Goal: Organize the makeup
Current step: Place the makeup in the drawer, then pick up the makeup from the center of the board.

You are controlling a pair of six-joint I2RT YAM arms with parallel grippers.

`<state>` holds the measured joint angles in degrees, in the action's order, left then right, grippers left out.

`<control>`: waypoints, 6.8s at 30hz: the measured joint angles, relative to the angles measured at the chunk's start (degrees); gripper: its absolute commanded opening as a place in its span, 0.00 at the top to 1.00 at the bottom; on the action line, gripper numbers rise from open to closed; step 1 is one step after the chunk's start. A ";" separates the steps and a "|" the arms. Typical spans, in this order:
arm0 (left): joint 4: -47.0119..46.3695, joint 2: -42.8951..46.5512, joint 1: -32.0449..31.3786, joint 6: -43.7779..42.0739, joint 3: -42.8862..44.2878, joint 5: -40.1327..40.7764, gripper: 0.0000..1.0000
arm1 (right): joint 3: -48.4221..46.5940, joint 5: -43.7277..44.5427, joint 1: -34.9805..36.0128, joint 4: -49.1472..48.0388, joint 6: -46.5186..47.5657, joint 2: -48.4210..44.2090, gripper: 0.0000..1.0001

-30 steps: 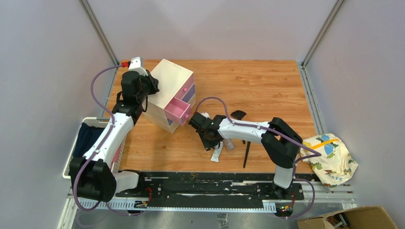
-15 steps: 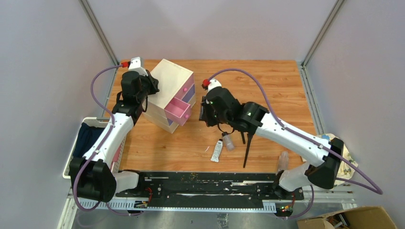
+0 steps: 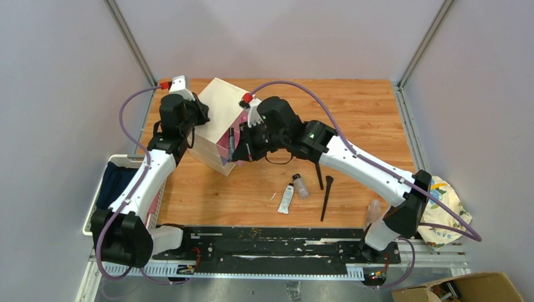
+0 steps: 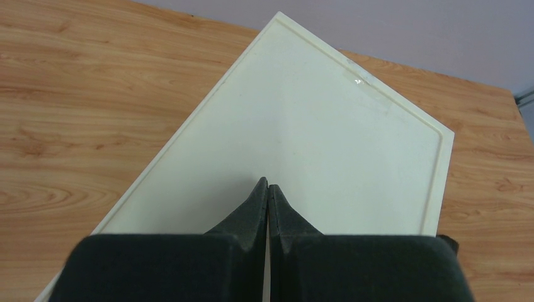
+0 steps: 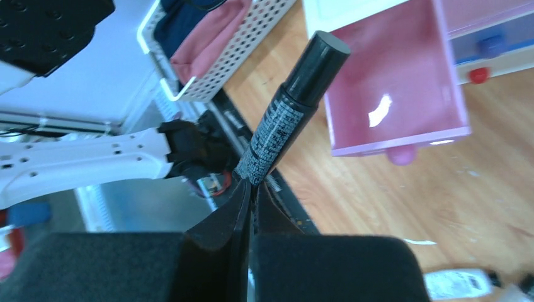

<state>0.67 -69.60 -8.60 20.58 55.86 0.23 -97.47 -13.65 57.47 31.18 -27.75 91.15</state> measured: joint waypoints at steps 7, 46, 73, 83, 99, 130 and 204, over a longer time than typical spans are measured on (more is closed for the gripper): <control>0.44 0.28 -0.15 0.00 0.00 0.39 1.00 | 13.79 -13.66 -3.56 -13.22 -13.75 -3.52 1.00; 1.20 0.76 -0.17 -0.02 -0.04 1.31 1.00 | 33.62 -26.75 -10.93 -50.93 -55.52 -2.16 0.63; 0.79 0.79 -0.17 0.02 -0.28 1.27 1.00 | 42.64 3.87 -5.62 -0.15 -15.26 -17.38 0.69; 0.66 0.76 -0.17 0.00 -0.35 1.22 1.00 | 47.87 8.66 -0.46 -0.37 -16.52 -9.29 0.57; -1.57 0.90 -0.17 -0.02 -1.55 0.83 1.00 | 43.08 13.64 -0.46 -3.13 -17.66 1.62 0.51; -3.96 1.20 -0.17 -0.04 -2.95 0.79 1.00 | 26.38 18.21 0.33 0.24 -16.11 14.62 0.64; -3.43 3.06 -0.17 0.15 -4.17 0.39 1.00 | 34.60 21.57 -5.75 1.03 2.56 1.31 0.47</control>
<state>-2.76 -66.54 -8.78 20.73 51.68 0.62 -62.87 7.92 51.72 32.21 -25.19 92.47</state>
